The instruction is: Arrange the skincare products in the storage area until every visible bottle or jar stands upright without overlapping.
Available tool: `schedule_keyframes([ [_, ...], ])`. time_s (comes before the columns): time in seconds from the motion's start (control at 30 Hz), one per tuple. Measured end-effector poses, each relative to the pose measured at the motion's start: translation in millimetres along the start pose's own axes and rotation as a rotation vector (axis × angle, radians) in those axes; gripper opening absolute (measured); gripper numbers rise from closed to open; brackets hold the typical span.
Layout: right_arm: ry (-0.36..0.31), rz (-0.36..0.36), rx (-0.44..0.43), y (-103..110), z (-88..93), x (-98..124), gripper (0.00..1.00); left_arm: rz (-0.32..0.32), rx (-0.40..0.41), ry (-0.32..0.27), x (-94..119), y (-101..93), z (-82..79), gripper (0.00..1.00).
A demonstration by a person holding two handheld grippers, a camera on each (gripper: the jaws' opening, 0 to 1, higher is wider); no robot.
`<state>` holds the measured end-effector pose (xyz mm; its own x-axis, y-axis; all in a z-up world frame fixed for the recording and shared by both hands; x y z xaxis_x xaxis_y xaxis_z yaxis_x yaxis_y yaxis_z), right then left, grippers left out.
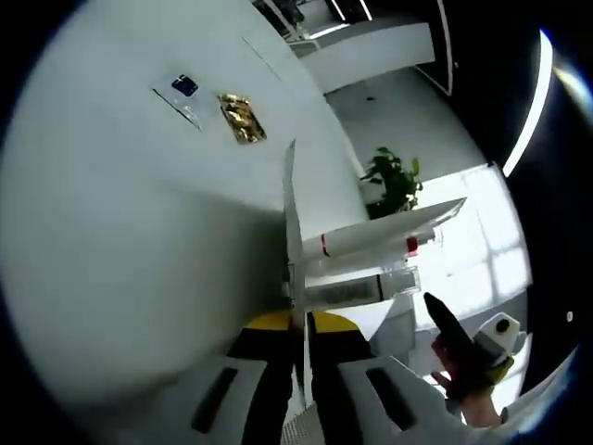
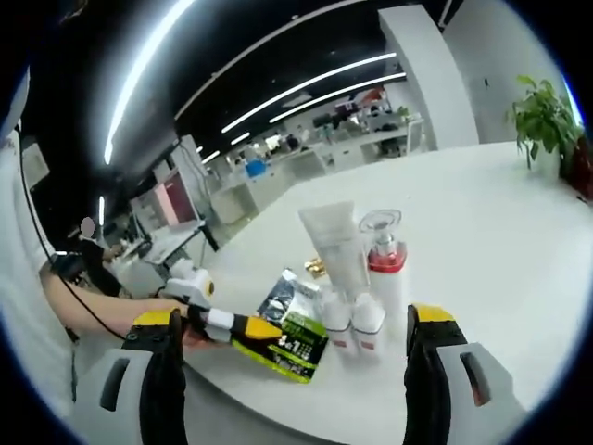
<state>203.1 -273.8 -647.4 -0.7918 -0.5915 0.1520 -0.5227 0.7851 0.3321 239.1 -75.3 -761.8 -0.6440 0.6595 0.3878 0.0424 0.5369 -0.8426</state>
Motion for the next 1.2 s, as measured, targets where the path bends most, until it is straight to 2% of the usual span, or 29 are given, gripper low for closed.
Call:
schedule_keyframes([
  [0.13, -0.003, 0.002, -0.003, -1, -0.2, 0, 0.99, -0.008, 0.002, -0.003, 0, -1.3, 0.6, 0.07],
  [0.23, -0.003, 0.002, -0.004, -1, -0.1, 0, 0.99, -0.041, -0.056, 0.005, 0, 0.6, 0.0, 0.17],
  [0.33, -0.003, 0.002, -0.004, -2, 0.0, 1, 0.99, -0.045, -0.093, 0.018, 1, -0.9, -0.6, 0.18],
  [0.43, -0.008, 0.002, -0.008, -2, -0.5, 1, 0.99, -0.054, -0.147, 0.025, 3, -3.6, -1.8, 0.24],
  [0.77, -0.011, 0.003, -0.013, -2, -0.8, 1, 0.99, -0.075, -0.358, 0.102, 3, -9.1, -2.0, 0.39],
  [0.9, -0.010, 0.002, -0.013, -1, -0.9, 1, 0.99, -0.103, -0.493, 0.146, 0, -6.1, -5.8, 0.45],
  [1.03, -0.010, 0.003, -0.013, 0, -1.1, 1, 0.99, -0.141, -0.565, 0.180, 1, -6.6, -2.7, 0.52],
  [1.2, -0.008, 0.003, -0.015, 0, -0.8, 1, 0.99, -0.169, -0.675, 0.217, 2, -8.3, -1.3, 0.55],
])
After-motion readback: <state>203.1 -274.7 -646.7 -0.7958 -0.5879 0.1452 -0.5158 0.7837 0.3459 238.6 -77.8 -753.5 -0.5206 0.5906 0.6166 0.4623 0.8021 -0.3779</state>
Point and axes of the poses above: the point that each gripper's makers call its tool centre point, and the gripper's own axes: x roughly backward along the fingers, y roughly to its left, z roughly out of its underside, the point moved 7 cm from there along x, roughly backward along the fingers, and after that the axes turned 12 degrees about -y, right-handed, at the moved point
